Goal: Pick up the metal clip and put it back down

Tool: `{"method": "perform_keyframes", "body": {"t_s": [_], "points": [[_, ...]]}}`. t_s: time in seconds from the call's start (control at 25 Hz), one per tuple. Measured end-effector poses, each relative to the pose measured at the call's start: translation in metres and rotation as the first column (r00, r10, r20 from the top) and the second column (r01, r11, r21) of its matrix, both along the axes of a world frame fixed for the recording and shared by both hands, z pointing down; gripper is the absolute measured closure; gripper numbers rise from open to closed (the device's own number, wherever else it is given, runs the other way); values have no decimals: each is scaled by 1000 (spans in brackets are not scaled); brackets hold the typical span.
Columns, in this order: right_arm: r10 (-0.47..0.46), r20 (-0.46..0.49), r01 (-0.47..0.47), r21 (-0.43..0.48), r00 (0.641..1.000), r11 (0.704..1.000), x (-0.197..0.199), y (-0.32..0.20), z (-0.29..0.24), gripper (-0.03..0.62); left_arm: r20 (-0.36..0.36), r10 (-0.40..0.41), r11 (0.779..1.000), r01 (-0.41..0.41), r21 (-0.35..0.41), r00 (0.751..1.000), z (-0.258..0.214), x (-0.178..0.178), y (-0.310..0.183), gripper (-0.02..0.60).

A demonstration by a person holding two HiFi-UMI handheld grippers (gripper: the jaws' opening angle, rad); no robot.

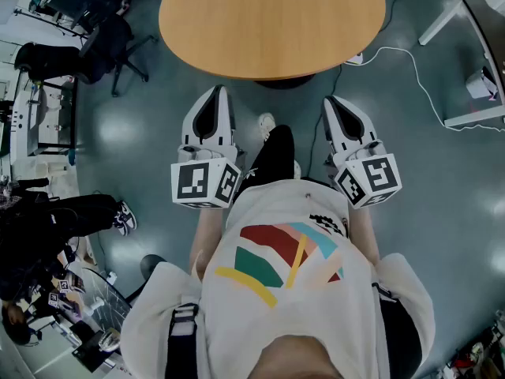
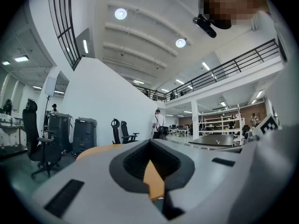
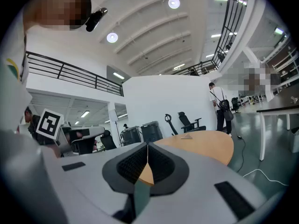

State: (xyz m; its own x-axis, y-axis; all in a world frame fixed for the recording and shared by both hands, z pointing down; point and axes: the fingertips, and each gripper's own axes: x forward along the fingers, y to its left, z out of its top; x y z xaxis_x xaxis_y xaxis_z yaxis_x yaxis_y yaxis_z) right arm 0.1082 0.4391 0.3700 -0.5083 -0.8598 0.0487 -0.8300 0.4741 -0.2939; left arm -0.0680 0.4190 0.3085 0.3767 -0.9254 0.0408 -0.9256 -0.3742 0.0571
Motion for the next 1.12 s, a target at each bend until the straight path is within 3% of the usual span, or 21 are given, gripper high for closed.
{"method": "perform_keyframes", "body": {"t_s": [0.2,0.44,0.76,0.88,1.04,1.12], "points": [[22,24,-22,17,999,1000,19,3,0,579,3,10,1000,-10,9,1000,-2,17,1,538],[48,29,-50,62,998,997,8,-16,-8,579,9,43,998,-43,49,999,-12,8,-19,538],[164,-27,-158,154,986,975,9,-69,-18,579,-10,101,989,-99,110,995,-12,-6,-90,538],[159,-68,-147,158,985,976,-6,-82,-12,579,-22,147,984,-144,103,989,-2,-12,-114,538],[85,-122,-73,101,989,992,-42,-167,-37,564,-57,162,984,-157,79,985,-22,-29,-208,538],[64,-134,-55,71,989,996,-54,-241,-56,509,-69,158,986,-155,56,985,-35,-34,-280,538]]}}
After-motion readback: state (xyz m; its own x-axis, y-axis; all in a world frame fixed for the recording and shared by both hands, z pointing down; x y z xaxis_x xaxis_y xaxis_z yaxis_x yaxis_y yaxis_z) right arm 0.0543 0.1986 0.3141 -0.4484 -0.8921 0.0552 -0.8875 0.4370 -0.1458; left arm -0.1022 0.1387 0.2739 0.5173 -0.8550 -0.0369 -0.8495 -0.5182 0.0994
